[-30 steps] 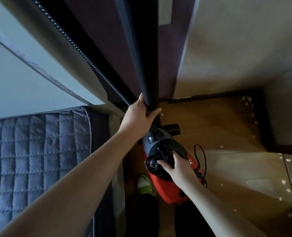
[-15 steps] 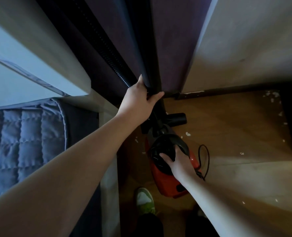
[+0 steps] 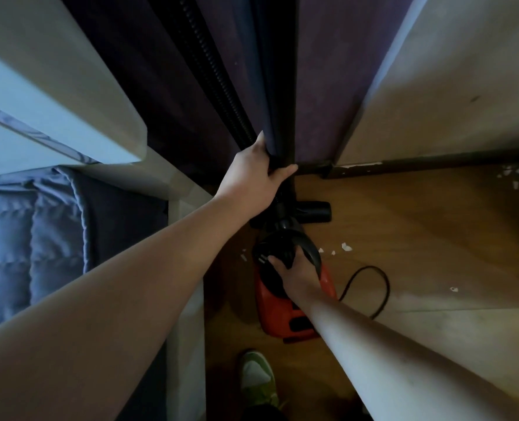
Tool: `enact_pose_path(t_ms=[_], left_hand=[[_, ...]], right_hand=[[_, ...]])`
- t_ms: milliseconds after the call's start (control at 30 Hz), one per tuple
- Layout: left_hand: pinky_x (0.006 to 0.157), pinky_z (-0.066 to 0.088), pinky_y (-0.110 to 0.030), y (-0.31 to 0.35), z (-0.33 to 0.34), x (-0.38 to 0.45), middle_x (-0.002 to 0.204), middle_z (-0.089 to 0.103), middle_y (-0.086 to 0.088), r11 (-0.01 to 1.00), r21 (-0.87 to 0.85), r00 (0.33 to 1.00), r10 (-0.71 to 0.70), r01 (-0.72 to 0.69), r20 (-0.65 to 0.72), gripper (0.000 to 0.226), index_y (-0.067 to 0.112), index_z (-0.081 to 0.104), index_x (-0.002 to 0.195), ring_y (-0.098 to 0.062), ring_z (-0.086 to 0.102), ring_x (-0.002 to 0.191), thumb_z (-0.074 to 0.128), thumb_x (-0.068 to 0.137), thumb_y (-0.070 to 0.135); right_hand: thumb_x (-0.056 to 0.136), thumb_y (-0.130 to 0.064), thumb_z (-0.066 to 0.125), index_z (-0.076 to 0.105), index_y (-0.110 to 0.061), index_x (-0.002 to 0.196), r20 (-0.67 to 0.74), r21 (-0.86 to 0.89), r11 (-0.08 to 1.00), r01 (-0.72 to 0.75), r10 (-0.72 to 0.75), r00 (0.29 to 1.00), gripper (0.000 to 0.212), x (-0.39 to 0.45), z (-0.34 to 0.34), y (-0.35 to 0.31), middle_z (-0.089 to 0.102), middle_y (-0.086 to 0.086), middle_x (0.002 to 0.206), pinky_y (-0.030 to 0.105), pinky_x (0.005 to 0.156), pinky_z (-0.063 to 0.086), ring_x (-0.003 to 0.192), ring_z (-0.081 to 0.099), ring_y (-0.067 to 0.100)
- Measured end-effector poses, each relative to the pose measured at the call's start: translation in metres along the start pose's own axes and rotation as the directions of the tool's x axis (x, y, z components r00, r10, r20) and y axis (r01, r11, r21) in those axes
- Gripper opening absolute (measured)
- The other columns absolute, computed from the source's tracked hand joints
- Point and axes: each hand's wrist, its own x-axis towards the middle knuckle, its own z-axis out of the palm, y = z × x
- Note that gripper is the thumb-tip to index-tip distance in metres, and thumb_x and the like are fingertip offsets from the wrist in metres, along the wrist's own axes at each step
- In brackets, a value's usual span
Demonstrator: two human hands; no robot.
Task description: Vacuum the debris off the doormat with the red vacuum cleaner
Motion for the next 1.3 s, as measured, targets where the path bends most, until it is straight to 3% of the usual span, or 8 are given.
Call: enact_pose_path(t_ms=[200,300,400,567,733,900,1167,1300], left_hand=[[0.068,0.042,0.001,0.001,0.001,0.018,0.108,0.056,0.017,0.999,0.029,1.000,0.029,-0.029,0.004,0.049,0.021,0.045,0.139,0.002,0.056,0.094,0.063,0.095,0.034],[0.069,0.051,-0.011,0.002,-0.001,0.021,0.108,0.056,0.014,1.000,0.019,1.000,0.015,-0.015,0.001,0.051,0.022,0.042,0.140,-0.003,0.062,0.086,0.061,0.096,0.037],[0.071,0.046,-0.005,0.003,0.003,0.018,0.117,0.060,0.009,1.000,0.003,0.999,0.019,-0.019,-0.029,0.052,0.020,0.041,0.141,-0.003,0.061,0.096,0.061,0.096,0.037],[0.053,0.039,0.003,0.006,0.011,0.015,0.095,0.054,0.018,0.995,-0.077,0.996,-0.074,0.070,-0.043,0.044,0.022,0.046,0.131,0.005,0.052,0.075,0.062,0.094,0.040],[0.060,0.037,-0.004,0.000,0.013,0.012,0.105,0.054,0.015,0.990,-0.096,0.992,-0.113,0.107,-0.061,0.047,0.023,0.046,0.133,0.000,0.052,0.087,0.062,0.093,0.044],[0.058,0.037,-0.005,-0.009,0.012,0.006,0.108,0.055,0.014,0.976,-0.137,0.978,-0.183,0.168,-0.100,0.052,0.024,0.045,0.135,-0.002,0.053,0.087,0.064,0.092,0.045],[0.070,0.043,-0.015,-0.009,0.008,-0.011,0.123,0.061,0.007,0.969,-0.120,0.973,-0.225,0.218,-0.047,0.057,0.022,0.045,0.137,-0.009,0.058,0.105,0.068,0.090,0.044],[0.084,0.054,-0.027,0.000,-0.004,-0.029,0.126,0.064,0.004,0.942,-0.036,0.938,-0.328,0.334,0.115,0.055,0.019,0.055,0.135,-0.014,0.063,0.102,0.069,0.088,0.044]], right_hand=[[0.095,-0.046,0.055,0.023,-0.018,0.154,-0.078,-0.006,1.000,0.000,0.000,0.997,0.073,0.018,0.010,-0.009,0.056,0.010,0.138,0.035,0.098,0.047,0.122,0.057,0.028],[0.096,-0.044,0.056,0.024,-0.017,0.154,-0.090,-0.004,1.000,0.012,-0.012,0.996,0.072,0.024,0.003,-0.016,0.055,0.011,0.139,0.037,0.102,0.046,0.126,0.054,0.029],[0.094,-0.046,0.058,0.026,-0.016,0.151,-0.059,-0.028,1.000,-0.012,0.010,0.998,0.072,0.022,0.000,-0.019,0.052,0.011,0.142,0.038,0.104,0.043,0.129,0.051,0.029],[0.086,-0.059,0.059,0.029,-0.020,0.148,-0.029,-0.218,0.975,-0.039,0.033,0.999,0.079,0.015,0.010,-0.015,0.056,0.009,0.138,0.048,0.105,0.042,0.127,0.051,0.031],[0.086,-0.058,0.060,0.040,-0.018,0.140,-0.148,-0.295,0.955,-0.017,-0.028,0.989,0.070,0.008,0.015,-0.009,0.053,0.008,0.137,0.049,0.105,0.042,0.128,0.049,0.030],[0.086,-0.063,0.057,0.039,-0.019,0.143,-0.197,-0.464,0.886,0.013,-0.118,0.973,0.073,-0.004,0.007,-0.004,0.042,0.007,0.145,0.046,0.111,0.029,0.135,0.036,0.028],[0.088,-0.062,0.055,0.043,-0.022,0.141,-0.138,-0.356,0.932,0.066,-0.123,0.983,0.067,-0.024,-0.010,-0.007,0.048,0.004,0.141,0.042,0.109,0.036,0.131,0.041,0.025],[0.090,-0.063,0.047,0.058,-0.021,0.123,-0.077,-0.214,0.976,0.028,-0.046,0.996,0.055,-0.038,-0.031,-0.026,0.062,0.004,0.118,0.039,0.088,0.051,0.110,0.058,0.026]])
